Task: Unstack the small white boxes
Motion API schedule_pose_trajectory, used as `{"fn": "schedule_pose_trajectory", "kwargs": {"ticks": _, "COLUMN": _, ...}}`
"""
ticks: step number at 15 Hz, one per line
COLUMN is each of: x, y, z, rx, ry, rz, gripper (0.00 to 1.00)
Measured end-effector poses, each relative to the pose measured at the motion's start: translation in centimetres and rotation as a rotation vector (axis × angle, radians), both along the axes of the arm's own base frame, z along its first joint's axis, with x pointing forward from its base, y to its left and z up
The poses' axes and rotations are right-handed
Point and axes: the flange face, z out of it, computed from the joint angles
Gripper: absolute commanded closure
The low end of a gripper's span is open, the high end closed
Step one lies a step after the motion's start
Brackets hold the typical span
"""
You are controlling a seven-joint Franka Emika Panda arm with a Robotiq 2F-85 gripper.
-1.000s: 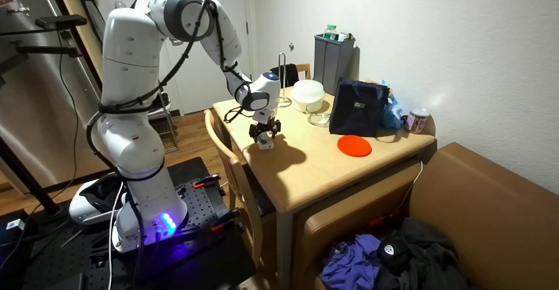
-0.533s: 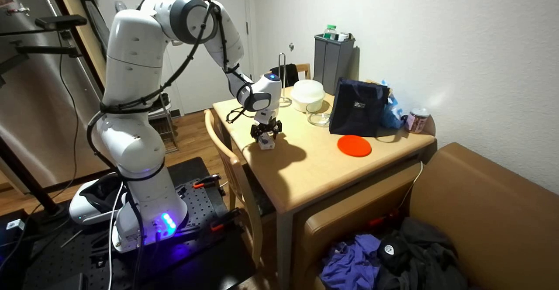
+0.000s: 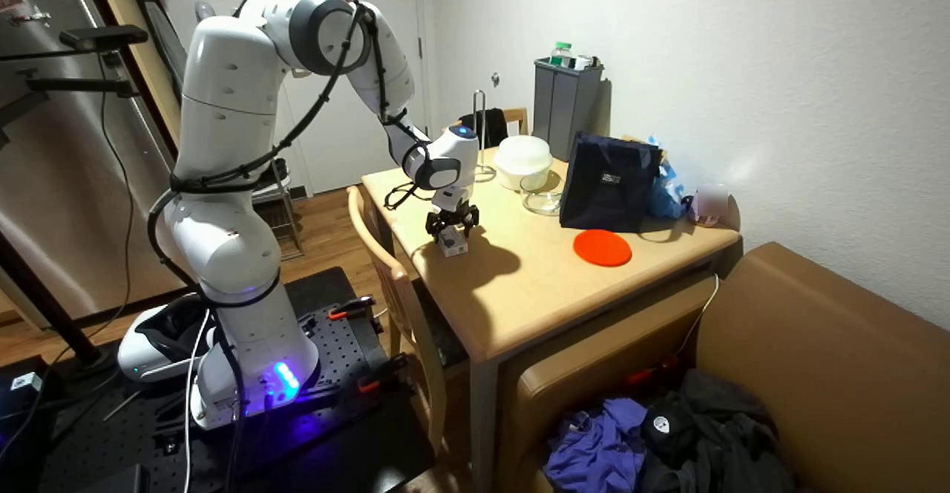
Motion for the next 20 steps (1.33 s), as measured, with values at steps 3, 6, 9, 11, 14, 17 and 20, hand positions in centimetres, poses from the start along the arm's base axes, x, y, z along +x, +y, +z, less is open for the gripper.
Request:
{"fn": "schedule_pose_trajectory", "kwargs": {"ticks": 3, "x": 0.0, "y": 0.1, "z": 0.0, "rx": -0.001, "ry": 0.0, "rz": 0.004, "gripper": 0.0}}
{"fn": "schedule_pose_trajectory", "kwargs": {"ticks": 6, "x": 0.0, "y": 0.6, "z": 0.6, "rx": -0.015, "ry": -0.016, "rz": 0.035, "gripper": 0.0}}
{"fn": "schedule_pose_trajectory", "kwargs": {"ticks": 9, "x": 0.1, "y": 1.9, "z": 2.9, "rx": -0.046, "ry": -0.061, "rz": 0.068, "gripper": 0.0}}
{"fn": "schedule_pose_trajectory", "kwargs": {"ticks": 11, "x": 0.0, "y": 3.2, "z": 5.2, "rx": -0.069, "ry": -0.088, "rz": 0.098, "gripper": 0.0}}
{"fn": "schedule_pose_trajectory", "kwargs": {"ticks": 14, "x": -0.6, "y": 5.1, "z": 9.0, "rx": -0.106, "ry": -0.114, "rz": 0.146, "gripper": 0.0}}
{"fn": "schedule_pose_trajectory", "kwargs": {"ticks": 17, "x": -1.0, "y": 6.8, "z": 12.2, "rx": -0.138, "ry": -0.153, "rz": 0.21, "gripper": 0.0}}
{"fn": "schedule_pose_trajectory", "kwargs": {"ticks": 20, "x": -0.2, "y": 8.5, "z": 14.3, "rx": -0.156, "ry": -0.194, "rz": 0.268, "gripper": 0.0}}
